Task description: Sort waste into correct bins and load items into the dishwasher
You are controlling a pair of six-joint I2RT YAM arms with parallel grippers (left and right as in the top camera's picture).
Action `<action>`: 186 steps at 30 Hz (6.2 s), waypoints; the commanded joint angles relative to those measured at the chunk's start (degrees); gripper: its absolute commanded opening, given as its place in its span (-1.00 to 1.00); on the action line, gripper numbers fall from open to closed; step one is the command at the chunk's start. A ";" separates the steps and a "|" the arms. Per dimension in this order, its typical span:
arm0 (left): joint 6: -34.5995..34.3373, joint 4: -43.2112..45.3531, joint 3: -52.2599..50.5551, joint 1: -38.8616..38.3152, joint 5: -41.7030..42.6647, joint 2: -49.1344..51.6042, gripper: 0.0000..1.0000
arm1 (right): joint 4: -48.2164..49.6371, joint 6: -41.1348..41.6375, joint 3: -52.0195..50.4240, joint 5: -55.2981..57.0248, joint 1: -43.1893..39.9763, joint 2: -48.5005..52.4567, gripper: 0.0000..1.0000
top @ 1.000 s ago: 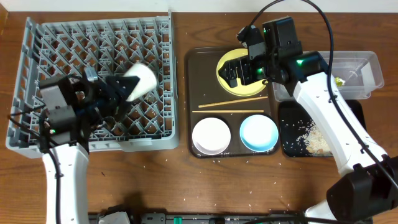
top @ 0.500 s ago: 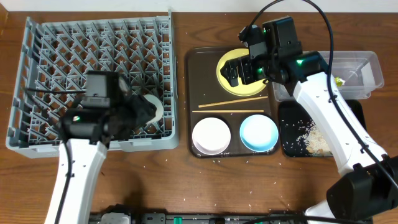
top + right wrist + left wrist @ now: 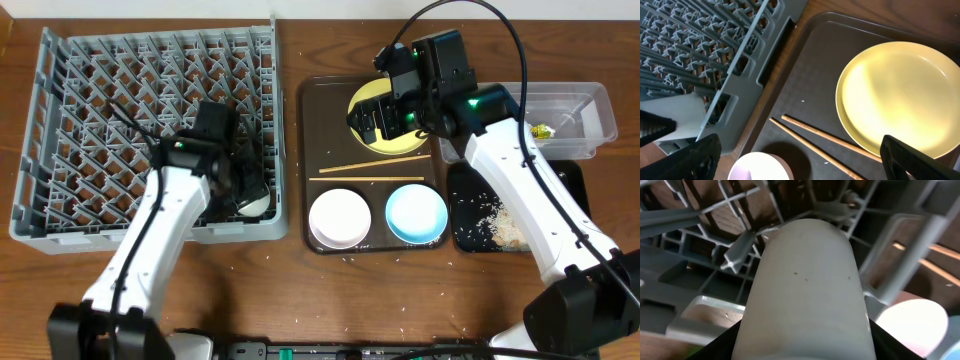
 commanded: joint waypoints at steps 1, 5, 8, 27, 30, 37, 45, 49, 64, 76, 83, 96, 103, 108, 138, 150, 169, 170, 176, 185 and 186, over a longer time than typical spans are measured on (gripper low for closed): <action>0.96 -0.20 0.94 -0.13 -1.33 1.42 -0.63 | -0.07 -0.76 0.11 0.39 0.11 -0.68 0.98; 0.94 0.70 0.94 -0.13 -1.33 2.05 -0.15 | -0.07 -0.74 0.11 0.42 0.11 -0.68 0.98; 0.94 1.36 0.94 -0.13 -1.29 2.05 0.18 | -0.07 -0.76 0.11 0.42 0.11 -0.68 0.98; 2.23 -0.11 3.89 -0.13 1.95 1.09 0.75 | 0.15 -1.18 0.11 0.42 0.09 -0.68 0.97; 3.87 -2.36 7.48 -0.13 1.86 -0.35 0.75 | 0.15 -0.59 0.09 2.08 0.09 -0.68 0.89; 5.27 -5.11 15.21 -0.13 1.49 -6.93 0.75 | -0.24 7.80 0.11 10.32 0.11 -0.68 0.79; 5.25 -2.67 15.78 -0.07 -0.37 -16.61 0.75 | 1.66 12.07 0.17 12.39 0.13 -0.09 0.54; 5.22 -2.54 15.78 -0.07 -5.07 -20.24 0.75 | -0.81 12.74 3.89 12.90 0.66 0.04 0.43; 5.25 -2.62 15.76 -0.09 -8.59 -20.98 0.77 | -15.50 7.32 25.16 19.65 4.46 12.11 0.36; 5.25 -3.45 15.72 -0.09 -8.59 -20.76 1.00 | -17.49 2.21 25.27 19.87 5.44 26.64 -0.19; 5.25 -3.45 15.72 -0.09 -8.59 -20.76 1.00 | -16.83 -0.15 25.27 19.89 7.58 32.15 -0.24; 5.25 -3.45 15.72 -0.09 -8.59 -20.76 0.99 | -16.06 -1.84 25.27 22.45 8.00 36.06 -0.27; 5.25 -3.45 15.72 -0.09 -8.59 -20.76 1.00 | -16.06 -1.77 25.14 22.40 7.98 36.09 -0.25; 5.25 -3.45 15.72 -0.09 -8.59 -20.76 1.00 | -17.75 -1.77 25.14 20.37 7.98 36.09 -0.32; 5.22 -4.70 15.72 -0.09 -8.52 -20.76 0.99 | -40.30 14.14 25.20 22.29 4.70 18.23 -0.17; 5.22 -4.96 15.50 -0.15 1.31 -16.61 0.99 | -39.60 15.08 25.20 24.50 -15.50 3.69 0.17; 3.78 -3.34 15.50 -22.36 -3.19 4.52 0.75 | -40.13 18.86 25.16 28.00 -34.01 4.24 0.98; 4.00 -3.34 15.50 -22.77 -3.63 5.64 0.75 | -40.13 18.86 25.16 28.00 -34.03 4.24 0.98; 16.20 -0.85 15.50 -22.99 -3.65 9.40 0.73 | -40.13 18.86 25.16 28.00 -34.03 4.24 0.99; 32.26 4.15 15.50 -23.02 -3.54 16.57 0.72 | -40.13 18.86 25.16 28.00 -34.03 4.24 0.99; 32.26 3.96 15.50 -23.02 -3.39 17.29 0.72 | -40.13 18.86 25.16 28.00 -34.03 4.24 0.99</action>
